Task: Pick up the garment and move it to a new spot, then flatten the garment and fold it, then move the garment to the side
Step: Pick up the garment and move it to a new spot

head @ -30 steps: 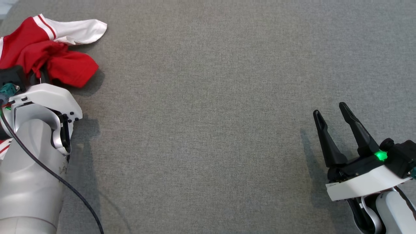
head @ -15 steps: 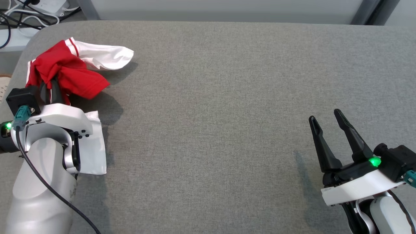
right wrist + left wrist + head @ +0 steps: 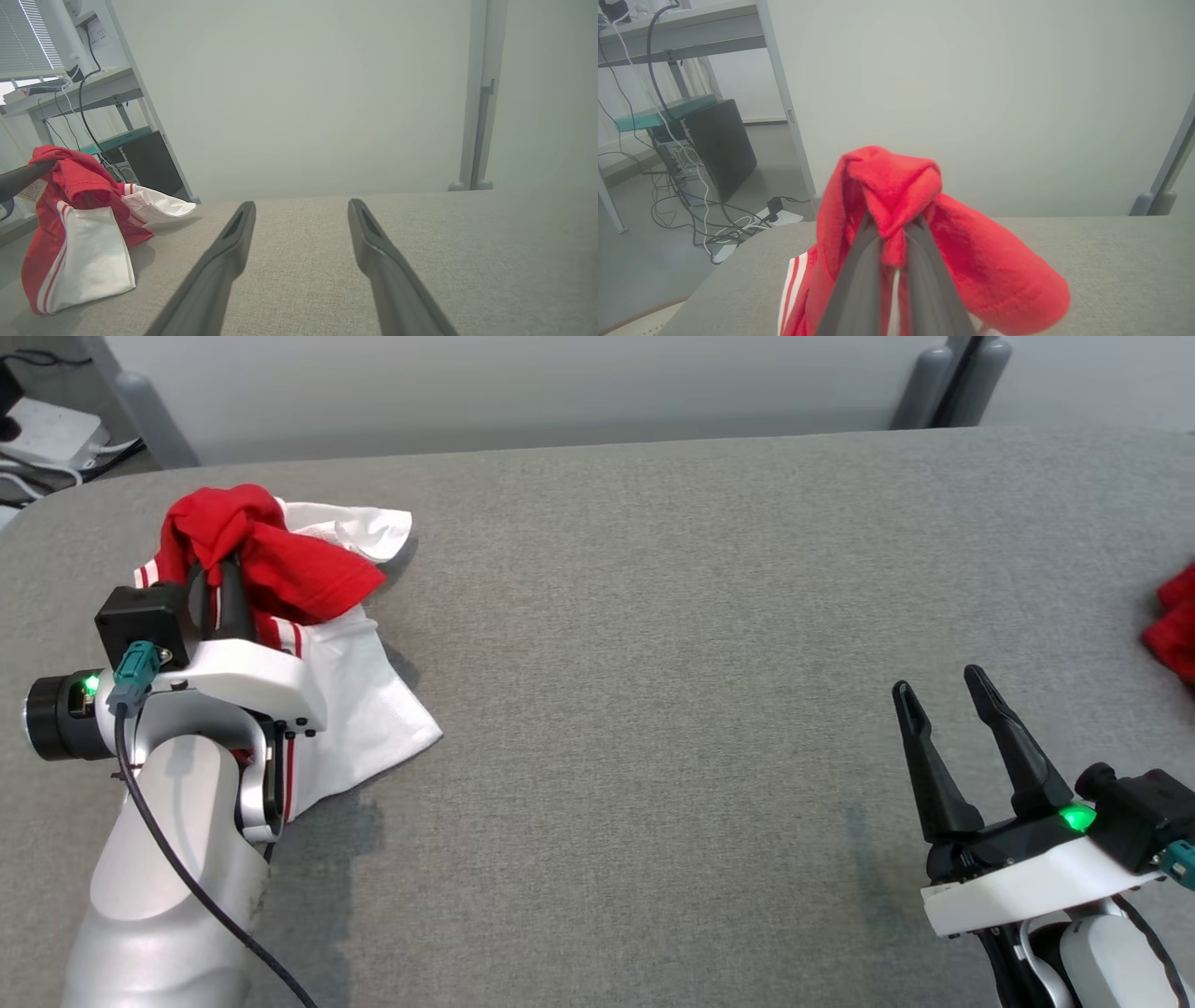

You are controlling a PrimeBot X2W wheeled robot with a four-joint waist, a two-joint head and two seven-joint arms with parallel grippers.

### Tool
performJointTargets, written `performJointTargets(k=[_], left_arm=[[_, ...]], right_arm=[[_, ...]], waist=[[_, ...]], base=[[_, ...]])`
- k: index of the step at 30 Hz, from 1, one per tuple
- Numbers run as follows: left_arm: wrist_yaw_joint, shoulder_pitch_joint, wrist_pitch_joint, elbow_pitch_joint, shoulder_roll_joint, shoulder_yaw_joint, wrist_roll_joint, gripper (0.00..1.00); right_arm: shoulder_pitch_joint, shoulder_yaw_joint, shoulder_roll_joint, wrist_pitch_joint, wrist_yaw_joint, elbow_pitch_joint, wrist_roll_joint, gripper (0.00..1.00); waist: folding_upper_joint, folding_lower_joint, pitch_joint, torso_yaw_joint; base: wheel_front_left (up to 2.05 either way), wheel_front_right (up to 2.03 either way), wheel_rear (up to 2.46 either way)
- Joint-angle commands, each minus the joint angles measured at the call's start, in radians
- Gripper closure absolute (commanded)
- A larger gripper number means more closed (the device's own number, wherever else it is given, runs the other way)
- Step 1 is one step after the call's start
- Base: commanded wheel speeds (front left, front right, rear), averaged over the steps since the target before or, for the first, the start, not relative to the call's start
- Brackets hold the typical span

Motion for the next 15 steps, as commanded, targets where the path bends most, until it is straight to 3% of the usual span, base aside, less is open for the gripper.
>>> performJointTargets(k=[1,15], left_arm=[[0.004,-0.005,0.007,-0.046,0.024,0.017,0.009,1.0],[-0.02,0.001,0.085,-0.138,-0.041,-0.084,0.02,1.0]], right_arm=[[0.006,0.013,-0.001,-0.012,0.004,-0.025,-0.006,0.0],[0.021,0.005,0.018,-0.012,0.004,-0.024,-0.008,0.0]], waist=[[0.0,0.0,-0.015,-0.036],[0.0,0.0,-0.048,-0.184]], base=[[0.0,0.0,0.0],[0.0,0.0,0.0]])
